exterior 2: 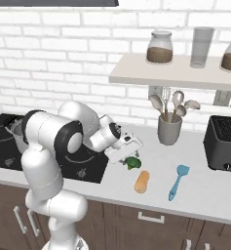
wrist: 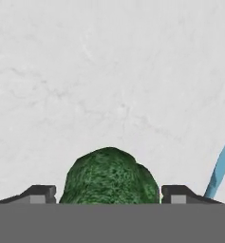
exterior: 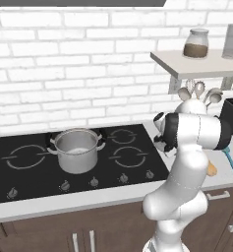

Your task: Put the squash and broccoli in the pot. Retrieve the spatula and lightly stir the vegetables in the pot.

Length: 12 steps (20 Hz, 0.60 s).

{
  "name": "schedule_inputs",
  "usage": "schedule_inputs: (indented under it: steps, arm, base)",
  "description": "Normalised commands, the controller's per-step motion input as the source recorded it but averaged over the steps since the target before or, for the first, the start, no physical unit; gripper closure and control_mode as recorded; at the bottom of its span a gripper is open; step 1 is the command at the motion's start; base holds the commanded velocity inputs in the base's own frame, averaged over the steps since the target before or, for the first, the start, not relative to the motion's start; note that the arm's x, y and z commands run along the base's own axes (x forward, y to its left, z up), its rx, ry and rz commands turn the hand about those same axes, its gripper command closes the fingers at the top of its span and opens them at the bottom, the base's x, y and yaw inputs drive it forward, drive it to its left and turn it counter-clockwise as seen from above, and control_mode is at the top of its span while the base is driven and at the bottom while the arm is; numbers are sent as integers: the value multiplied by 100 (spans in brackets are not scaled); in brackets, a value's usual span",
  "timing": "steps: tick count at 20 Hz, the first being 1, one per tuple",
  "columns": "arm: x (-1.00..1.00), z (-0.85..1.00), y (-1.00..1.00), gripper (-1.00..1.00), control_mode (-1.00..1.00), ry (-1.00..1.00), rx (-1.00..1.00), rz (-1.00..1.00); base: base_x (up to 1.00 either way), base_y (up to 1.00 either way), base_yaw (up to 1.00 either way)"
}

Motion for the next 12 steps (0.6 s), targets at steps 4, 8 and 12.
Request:
schedule_inputs:
  steps: [4,8,12]
  arm:
    - [-14,-2,-7,100,-100,0,3,4]
    - [-43,47,9,100,-100,-6,2,1]
    - [-73,100,92,100,-100,-19,0,7]
  base:
    - [0,0,0]
    - [0,0,0]
    - [0,0,0]
